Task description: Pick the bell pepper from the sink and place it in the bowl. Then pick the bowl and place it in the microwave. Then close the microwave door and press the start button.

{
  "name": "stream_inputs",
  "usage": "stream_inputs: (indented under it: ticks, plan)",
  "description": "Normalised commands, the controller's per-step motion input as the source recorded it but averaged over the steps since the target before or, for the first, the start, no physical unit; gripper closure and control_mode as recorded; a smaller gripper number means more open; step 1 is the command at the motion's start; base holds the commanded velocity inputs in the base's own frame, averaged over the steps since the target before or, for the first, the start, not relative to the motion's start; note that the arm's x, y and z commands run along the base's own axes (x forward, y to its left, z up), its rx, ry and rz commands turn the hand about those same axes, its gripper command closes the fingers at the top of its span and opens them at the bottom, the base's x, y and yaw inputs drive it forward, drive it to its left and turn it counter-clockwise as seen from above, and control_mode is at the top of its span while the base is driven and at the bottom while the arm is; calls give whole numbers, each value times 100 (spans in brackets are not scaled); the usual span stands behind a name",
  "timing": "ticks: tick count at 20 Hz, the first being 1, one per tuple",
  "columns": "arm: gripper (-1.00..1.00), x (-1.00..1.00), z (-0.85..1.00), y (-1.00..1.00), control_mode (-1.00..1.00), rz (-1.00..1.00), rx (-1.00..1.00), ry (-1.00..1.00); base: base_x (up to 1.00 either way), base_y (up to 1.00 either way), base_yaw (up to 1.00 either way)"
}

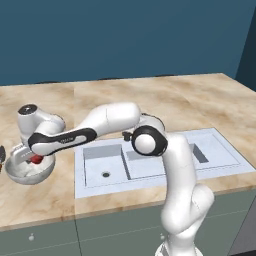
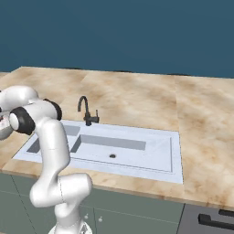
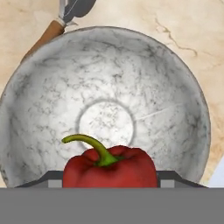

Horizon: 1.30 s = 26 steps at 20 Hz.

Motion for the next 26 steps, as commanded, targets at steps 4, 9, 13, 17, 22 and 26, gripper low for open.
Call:
stream_inputs:
  ticks: [4,9,13,17,22,26]
  plan:
    - [100,1,-48,0,-100,0,0,1,0,0,0]
    - [100,6,-42,0,-100,0,1,0,0,0,0]
    - [100,22,-42,0,-100,0,0,0,0,0,0]
    - [-100,20,-5,0,-100,0,2,0,0,0,0]
    - [-100,12,6,0,-100,0,2,0,0,0,0]
    - [-100,0,43,0,-100,-3,5,0,0,0,0]
